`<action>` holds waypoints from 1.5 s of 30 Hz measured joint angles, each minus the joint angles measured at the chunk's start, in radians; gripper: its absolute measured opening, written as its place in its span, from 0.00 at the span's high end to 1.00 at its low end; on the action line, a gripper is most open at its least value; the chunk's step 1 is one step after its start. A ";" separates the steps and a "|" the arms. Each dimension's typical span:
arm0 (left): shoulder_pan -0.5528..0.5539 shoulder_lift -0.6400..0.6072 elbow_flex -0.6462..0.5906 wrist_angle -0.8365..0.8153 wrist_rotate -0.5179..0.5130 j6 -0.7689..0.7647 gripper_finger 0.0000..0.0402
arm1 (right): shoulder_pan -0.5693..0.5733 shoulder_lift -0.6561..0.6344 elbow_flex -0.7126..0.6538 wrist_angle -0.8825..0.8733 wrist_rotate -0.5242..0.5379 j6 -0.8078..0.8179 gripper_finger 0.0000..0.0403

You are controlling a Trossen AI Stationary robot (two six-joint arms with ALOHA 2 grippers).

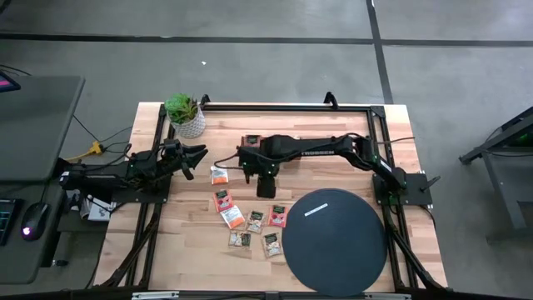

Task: Pick & Place Tea
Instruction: Put the red orange tea sachet into the left section of the wooden organizer

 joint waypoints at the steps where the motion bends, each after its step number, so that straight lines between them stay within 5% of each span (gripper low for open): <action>1: 0.000 0.000 0.000 0.000 0.000 0.000 0.69 | 0.006 0.000 0.000 -0.004 -0.001 0.003 0.69; 17: 0.000 0.000 0.000 0.000 0.000 0.000 0.69 | 0.069 -0.011 -0.015 -0.066 -0.025 0.071 0.69; 27: 0.000 0.000 0.000 0.000 0.001 0.000 0.69 | 0.137 -0.227 -0.446 0.293 -0.072 0.277 0.69; 35: 0.000 0.000 0.000 0.000 0.000 0.000 0.69 | 0.163 -0.244 -0.631 0.447 -0.084 0.306 0.69; 45: 0.000 0.000 0.000 0.000 -0.001 0.000 0.69 | 0.173 -0.245 -0.723 0.547 -0.078 0.315 0.46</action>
